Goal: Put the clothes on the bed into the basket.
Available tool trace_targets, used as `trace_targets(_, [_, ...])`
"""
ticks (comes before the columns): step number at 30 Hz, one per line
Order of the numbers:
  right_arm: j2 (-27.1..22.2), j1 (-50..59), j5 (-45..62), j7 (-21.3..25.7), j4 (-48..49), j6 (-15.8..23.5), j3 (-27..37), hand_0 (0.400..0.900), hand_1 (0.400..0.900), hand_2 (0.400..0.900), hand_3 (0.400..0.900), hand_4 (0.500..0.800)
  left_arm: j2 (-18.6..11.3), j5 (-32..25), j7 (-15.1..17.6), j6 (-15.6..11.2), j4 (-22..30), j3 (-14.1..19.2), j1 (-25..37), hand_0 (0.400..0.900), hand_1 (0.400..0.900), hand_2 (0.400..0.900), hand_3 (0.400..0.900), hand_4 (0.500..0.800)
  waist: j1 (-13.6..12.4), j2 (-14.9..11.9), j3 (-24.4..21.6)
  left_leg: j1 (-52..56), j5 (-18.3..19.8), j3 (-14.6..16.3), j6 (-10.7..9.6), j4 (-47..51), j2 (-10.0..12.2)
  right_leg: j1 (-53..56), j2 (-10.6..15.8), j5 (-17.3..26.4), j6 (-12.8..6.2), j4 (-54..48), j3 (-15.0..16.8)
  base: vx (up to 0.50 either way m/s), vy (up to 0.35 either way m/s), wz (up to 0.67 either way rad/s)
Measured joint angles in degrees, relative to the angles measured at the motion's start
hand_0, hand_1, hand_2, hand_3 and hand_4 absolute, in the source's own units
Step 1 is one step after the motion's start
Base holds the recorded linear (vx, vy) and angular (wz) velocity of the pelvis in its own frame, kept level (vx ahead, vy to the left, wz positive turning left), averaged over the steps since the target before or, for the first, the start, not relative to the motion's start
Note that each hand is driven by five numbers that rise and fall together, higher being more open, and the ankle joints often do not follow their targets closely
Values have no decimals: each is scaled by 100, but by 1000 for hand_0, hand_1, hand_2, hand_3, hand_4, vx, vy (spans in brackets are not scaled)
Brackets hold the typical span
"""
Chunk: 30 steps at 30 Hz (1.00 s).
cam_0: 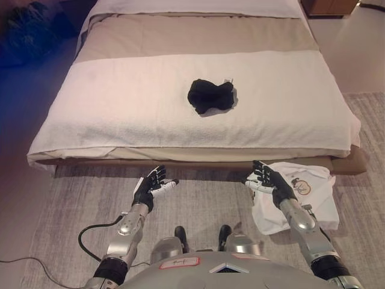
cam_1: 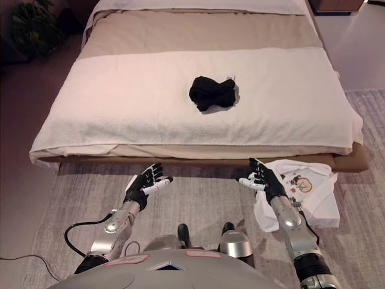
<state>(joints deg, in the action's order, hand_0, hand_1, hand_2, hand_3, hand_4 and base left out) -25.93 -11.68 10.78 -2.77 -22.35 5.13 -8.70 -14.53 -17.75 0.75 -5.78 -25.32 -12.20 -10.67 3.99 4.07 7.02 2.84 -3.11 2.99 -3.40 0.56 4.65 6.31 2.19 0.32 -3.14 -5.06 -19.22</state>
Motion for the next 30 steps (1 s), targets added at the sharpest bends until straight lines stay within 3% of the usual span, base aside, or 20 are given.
trace_targets(3, [-6, 17, 0, 4, 2, 4, 0, 900, 900, 900, 900, 800, -12, -117, 13, 1, -8, 6, 40, 900, 900, 900, 900, 800, -92, -69, 99, -124, 8, 6, -57, -269, 60, -22, -38, -40, 60, -14, 60, 40, -122, -19])
trace_targets(6, [20, 81, 1, 5, 5, 10, -4, 900, 900, 900, 900, 800, -23, -182, 0, 1, -8, 5, 122, 900, 900, 900, 900, 800, -128, -300, 341, -420, -146, -37, -271, -1051, -3, 17, 48, -82, 166, -13, 164, 57, -37, -16])
trace_targets(9, [19, 90, 2, 72, 11, 31, 2, 900, 900, 900, 900, 800, -15, -255, -45, 2, -1, -24, 133, 900, 900, 900, 900, 800, -204, -428, 421, -816, -120, -276, -286, -1662, -99, 10, 107, -119, 314, -8, 264, 78, 15, -15])
trace_targets(12, [7, 96, 3, 152, 1, 36, 10, 900, 900, 900, 900, 800, -15, -324, -58, 1, 1, -85, 203, 900, 900, 900, 900, 800, -196, -439, 426, -1038, -80, -474, -221, -1486, -299, -189, 215, -123, 479, 45, 318, 129, 35, -14])
trace_targets(14, [19, 97, 3, 154, -8, 36, 4, 900, 900, 900, 900, 800, -16, -338, -44, 1, 2, -113, 241, 900, 900, 900, 900, 800, -187, -442, 429, -1092, -83, -492, -216, -1045, -318, -261, 241, -120, 486, 79, 354, 173, 55, -18])
trace_targets(19, [14, 320, 3, 256, -62, 42, 0, 900, 900, 900, 900, 800, 2, -344, 95, -38, -116, -184, 391, 900, 900, 900, 900, 800, -281, -442, 447, -1445, -161, -745, -359, 215, -28, -302, 210, -121, 486, -18, 636, 293, 131, -45])
trace_targets(21, [8, 495, 3, 258, -72, 59, -14, 900, 900, 900, 900, 800, 15, -357, 137, -38, -278, -176, 409, 900, 900, 900, 900, 800, -319, -315, 394, -1576, -94, -450, -494, 235, 177, -388, 166, -119, 461, -23, 902, 492, 276, -86])
trace_targets(22, [-54, 522, 4, 258, -38, 90, -13, 900, 900, 900, 900, 800, 69, -371, 153, -37, -314, -176, 393, 900, 900, 900, 900, 800, -381, -193, 390, -1574, 113, -396, -569, 134, 290, -368, 134, -179, 361, -45, 1064, 451, 270, -75])
trace_targets(24, [-25, 552, 13, 276, -28, 121, -111, 900, 900, 900, 900, 800, 81, -469, 192, -35, -349, -130, 353, 900, 900, 900, 900, 800, -560, -164, 368, -1483, -135, -53, -372, 71, 321, -404, 200, -293, 105, 141, 1338, 348, 211, -12])
trace_targets(25, [54, 528, 13, 226, -35, 113, -142, 900, 900, 900, 900, 800, 17, -491, 210, -40, -293, -103, 377, 900, 900, 900, 900, 800, -580, -193, 389, -1510, -175, 64, -344, 38, 320, -504, 232, -535, -97, 708, 1282, 555, 310, -15])
trace_targets(27, [322, 450, 14, 221, -77, 103, -274, 900, 900, 900, 900, 800, -293, -507, 217, -72, -161, -118, 474, 900, 900, 900, 900, 800, -643, -539, 228, -1447, -156, 232, -241, -46, 57, -519, 511, -1113, -172, 1945, 1254, 542, 316, -15])
trace_targets(28, [600, 444, 15, 228, -79, 108, -289, 900, 900, 900, 900, 800, -528, -508, 241, -77, -140, -113, 478, 900, 900, 900, 900, 800, -742, -802, 83, -1455, -87, 378, -31, -114, -171, -333, 739, -1137, -249, 2151, 1268, 499, 353, 3])
trace_targets(30, [730, 534, 16, 208, -40, 140, -411, 900, 900, 900, 900, 800, -723, -509, 279, -73, -114, -65, 535, 900, 900, 900, 900, 800, -786, -995, -15, -1454, -54, 429, 414, -249, -415, -29, 885, -1004, -342, 2058, 1231, 408, 350, 4])
